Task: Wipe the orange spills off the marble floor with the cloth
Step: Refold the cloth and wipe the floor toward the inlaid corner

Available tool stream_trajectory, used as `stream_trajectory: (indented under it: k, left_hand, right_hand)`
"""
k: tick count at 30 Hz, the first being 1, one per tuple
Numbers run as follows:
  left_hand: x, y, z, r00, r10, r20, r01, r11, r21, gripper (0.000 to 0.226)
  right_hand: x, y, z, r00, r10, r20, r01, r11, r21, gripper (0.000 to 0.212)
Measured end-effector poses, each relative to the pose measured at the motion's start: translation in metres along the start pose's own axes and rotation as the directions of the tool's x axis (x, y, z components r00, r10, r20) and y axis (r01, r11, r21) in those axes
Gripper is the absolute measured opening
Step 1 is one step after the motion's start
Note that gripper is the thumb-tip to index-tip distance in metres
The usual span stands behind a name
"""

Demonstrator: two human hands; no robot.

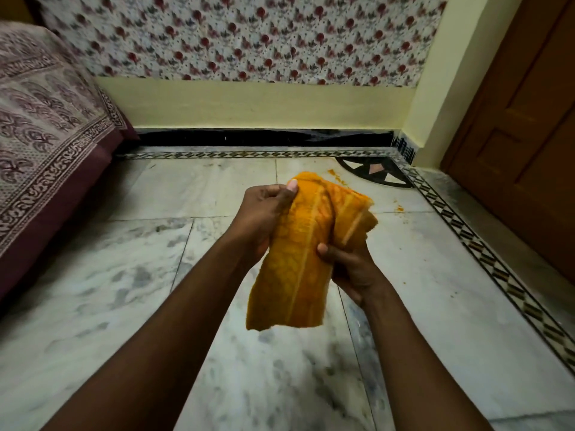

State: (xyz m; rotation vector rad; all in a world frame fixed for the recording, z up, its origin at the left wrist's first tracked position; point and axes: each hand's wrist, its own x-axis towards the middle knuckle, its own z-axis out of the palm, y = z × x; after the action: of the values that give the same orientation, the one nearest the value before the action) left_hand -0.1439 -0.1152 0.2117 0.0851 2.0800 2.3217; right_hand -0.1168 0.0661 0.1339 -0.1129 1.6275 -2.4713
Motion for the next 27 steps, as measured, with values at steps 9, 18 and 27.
stream_trajectory:
  k: [9, 18, 27]
  left_hand:
    - [-0.032, -0.057, -0.022, 0.922, -0.342, 0.18, 0.323, 0.938, 0.128, 0.06]
    - [-0.036, -0.078, -0.023, 0.985, -0.147, -0.088, 0.153, 0.986, 0.063, 0.065]
    - [-0.034, -0.088, -0.01, 0.986, -0.074, -0.151, 0.089, 0.992, 0.089, 0.048]
  right_hand:
    - [-0.002, -0.011, 0.008, 0.928, 0.165, -0.333, -0.134, 0.985, 0.113, 0.058]
    - [-0.011, -0.03, 0.009, 0.882, 0.32, -0.347, -0.415, 0.876, -0.246, 0.048]
    - [-0.003, -0.012, 0.008, 0.796, -0.05, -0.603, -0.201, 0.918, -0.341, 0.091]
